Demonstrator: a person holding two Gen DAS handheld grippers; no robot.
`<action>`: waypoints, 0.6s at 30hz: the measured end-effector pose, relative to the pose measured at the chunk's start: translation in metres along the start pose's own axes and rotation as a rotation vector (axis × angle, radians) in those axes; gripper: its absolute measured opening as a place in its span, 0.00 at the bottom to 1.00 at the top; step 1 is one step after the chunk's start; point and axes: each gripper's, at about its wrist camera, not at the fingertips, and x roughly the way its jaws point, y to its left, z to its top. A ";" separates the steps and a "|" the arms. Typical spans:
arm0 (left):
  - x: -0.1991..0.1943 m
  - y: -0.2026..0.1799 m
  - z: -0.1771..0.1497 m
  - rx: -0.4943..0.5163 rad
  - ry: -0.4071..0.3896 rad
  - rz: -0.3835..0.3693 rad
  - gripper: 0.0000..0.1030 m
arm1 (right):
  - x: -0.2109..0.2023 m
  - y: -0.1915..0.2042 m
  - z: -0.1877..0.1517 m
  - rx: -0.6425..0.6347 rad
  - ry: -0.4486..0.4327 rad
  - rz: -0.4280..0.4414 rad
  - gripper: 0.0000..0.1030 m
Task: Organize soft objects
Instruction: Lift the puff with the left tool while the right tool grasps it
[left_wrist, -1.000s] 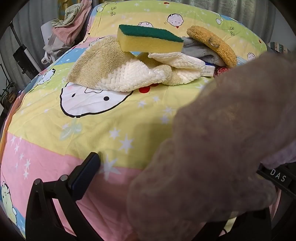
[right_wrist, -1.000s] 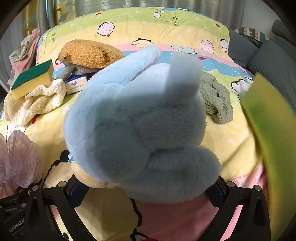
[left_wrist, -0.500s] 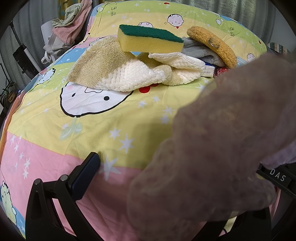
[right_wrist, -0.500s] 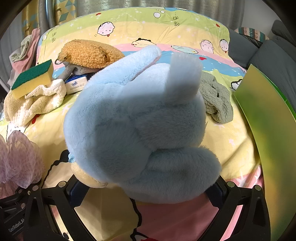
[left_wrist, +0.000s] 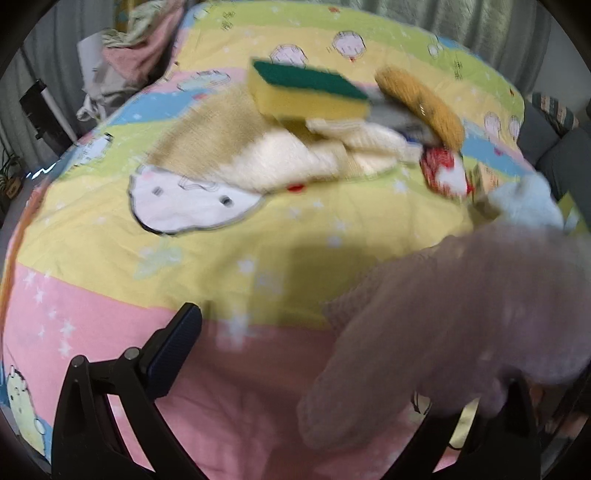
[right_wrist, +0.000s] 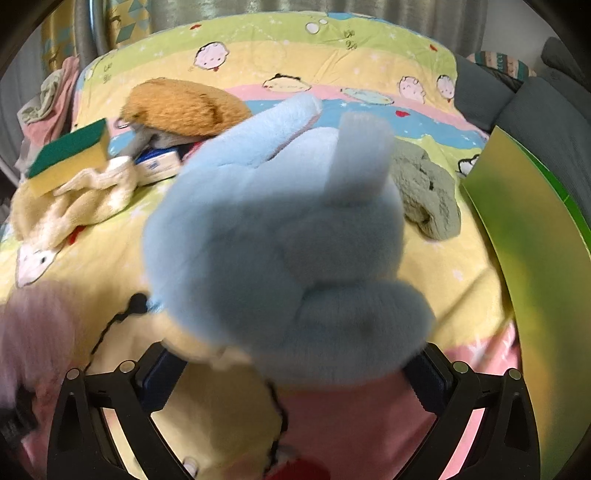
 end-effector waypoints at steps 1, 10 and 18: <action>-0.005 0.006 0.004 -0.012 -0.015 -0.002 0.96 | -0.010 0.000 -0.001 0.003 -0.017 0.019 1.00; -0.046 0.050 0.012 -0.213 -0.073 -0.268 0.96 | -0.110 -0.008 0.002 0.103 -0.159 0.269 1.00; -0.057 0.041 0.005 -0.228 -0.049 -0.398 0.76 | -0.070 0.030 0.012 0.207 0.042 0.489 0.84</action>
